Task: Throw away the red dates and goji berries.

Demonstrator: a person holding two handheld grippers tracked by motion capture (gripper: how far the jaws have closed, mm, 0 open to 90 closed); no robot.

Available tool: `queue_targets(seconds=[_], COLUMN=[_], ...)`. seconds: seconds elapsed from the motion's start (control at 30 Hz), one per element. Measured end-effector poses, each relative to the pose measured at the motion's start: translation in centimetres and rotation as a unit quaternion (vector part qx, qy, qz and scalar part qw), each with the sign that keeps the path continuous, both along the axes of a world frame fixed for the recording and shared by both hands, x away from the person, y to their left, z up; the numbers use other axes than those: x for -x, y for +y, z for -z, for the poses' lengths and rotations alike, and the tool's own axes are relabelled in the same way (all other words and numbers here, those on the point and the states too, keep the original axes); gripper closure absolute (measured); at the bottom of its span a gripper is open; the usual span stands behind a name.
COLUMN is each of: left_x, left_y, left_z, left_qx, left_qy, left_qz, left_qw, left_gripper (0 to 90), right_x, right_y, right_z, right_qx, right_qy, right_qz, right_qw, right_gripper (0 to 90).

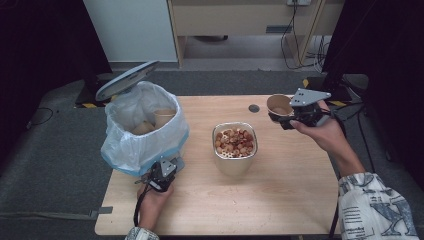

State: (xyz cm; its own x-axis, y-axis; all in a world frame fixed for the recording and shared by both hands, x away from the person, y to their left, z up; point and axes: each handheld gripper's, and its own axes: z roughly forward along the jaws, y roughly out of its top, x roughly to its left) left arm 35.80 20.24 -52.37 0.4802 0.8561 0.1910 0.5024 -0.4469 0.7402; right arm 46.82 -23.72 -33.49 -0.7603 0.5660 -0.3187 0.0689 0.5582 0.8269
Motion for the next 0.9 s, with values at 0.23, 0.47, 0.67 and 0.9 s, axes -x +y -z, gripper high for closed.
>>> queue_targets(seconds=[0.23,0.47,0.67,0.9], left_x=[0.0,0.0,0.0,0.0], left_y=[0.0,0.0,0.0,0.0], left_z=[0.0,0.0,0.0,0.0], left_qx=[-0.001,0.000,0.001,0.001], left_qy=[0.000,0.000,-0.001,-0.001], left_qz=[0.000,0.000,0.000,0.000], left_qw=[1.0000,1.0000,1.0000,1.0000], left_gripper=[88.9,89.0,89.0,89.0], right_x=[-0.1,-0.3,-0.6,-1.0], right_y=[-0.5,-1.2,-1.4,-1.4], right_z=[0.1,0.2,-0.1,-0.2], right_qx=[-0.021,-0.048,-0.078,-0.094], right_qy=[0.019,0.041,0.077,0.100], right_qz=[0.003,0.004,-0.003,-0.006], right_qw=[0.9996,0.9980,0.9940,0.9905], right_gripper=[33.3,33.3,33.3,33.3])
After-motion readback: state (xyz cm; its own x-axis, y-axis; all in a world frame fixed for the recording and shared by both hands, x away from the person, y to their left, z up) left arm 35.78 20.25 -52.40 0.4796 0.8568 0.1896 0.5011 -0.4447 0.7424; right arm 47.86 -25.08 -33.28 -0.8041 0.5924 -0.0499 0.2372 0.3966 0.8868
